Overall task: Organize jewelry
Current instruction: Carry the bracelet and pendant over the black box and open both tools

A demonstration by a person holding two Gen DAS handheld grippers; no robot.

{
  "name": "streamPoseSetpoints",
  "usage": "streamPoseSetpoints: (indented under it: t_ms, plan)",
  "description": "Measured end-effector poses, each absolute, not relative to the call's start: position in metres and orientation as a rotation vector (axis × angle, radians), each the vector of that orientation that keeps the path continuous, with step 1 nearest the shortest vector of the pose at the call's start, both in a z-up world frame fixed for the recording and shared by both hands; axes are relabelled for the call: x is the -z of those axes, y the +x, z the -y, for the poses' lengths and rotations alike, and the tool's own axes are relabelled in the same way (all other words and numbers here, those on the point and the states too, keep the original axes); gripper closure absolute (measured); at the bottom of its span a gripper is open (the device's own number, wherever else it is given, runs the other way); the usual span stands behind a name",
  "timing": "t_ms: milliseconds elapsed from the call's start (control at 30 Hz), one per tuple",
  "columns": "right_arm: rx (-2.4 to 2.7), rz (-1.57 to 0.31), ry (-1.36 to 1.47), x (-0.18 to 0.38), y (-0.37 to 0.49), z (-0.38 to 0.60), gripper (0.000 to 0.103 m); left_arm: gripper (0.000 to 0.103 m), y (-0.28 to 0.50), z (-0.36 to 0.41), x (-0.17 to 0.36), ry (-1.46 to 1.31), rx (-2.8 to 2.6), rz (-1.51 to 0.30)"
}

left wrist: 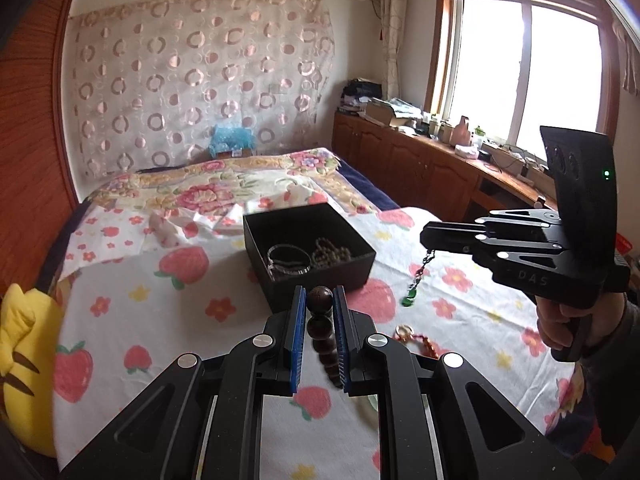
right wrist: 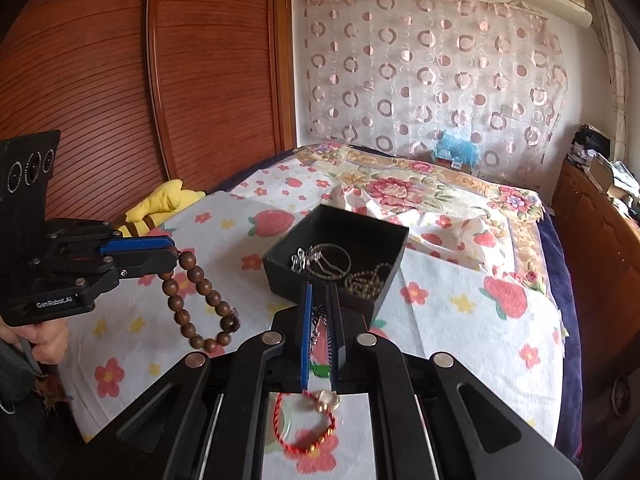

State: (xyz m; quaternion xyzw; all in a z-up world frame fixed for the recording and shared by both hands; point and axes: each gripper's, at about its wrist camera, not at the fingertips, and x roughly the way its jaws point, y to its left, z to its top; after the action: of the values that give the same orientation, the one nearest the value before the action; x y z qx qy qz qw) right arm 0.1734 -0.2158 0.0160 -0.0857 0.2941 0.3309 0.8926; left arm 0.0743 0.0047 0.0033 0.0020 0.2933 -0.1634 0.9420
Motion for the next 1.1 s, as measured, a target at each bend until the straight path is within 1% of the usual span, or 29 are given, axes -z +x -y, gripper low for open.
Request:
streamPoseSetpoints:
  t_ms: [400, 567, 767, 1000, 1100]
  plan:
    - [-0.732, -0.56, -0.15, -0.034, 0.231, 0.197, 0.095, 0.09, 0.113, -0.013, -0.03, 0.007, 0.305, -0.552]
    - [-0.727, -0.597, -0.144, -0.015, 0.254, 0.188, 0.095, 0.09, 0.135, -0.012, -0.037, 0.012, 0.302, -0.542]
    - [-0.731, -0.684, -0.135, 0.017, 0.27, 0.184, 0.094, 0.09, 0.161, -0.007, -0.037, 0.02, 0.318, -0.547]
    - [-0.704, -0.713, -0.136, 0.026, 0.276, 0.188, 0.094, 0.09, 0.19, 0.004, -0.026, 0.02, 0.344, -0.574]
    - [-0.698, -0.72, -0.126, 0.027, 0.277, 0.193, 0.092, 0.09, 0.202, 0.008, -0.02, 0.034, 0.348, -0.584]
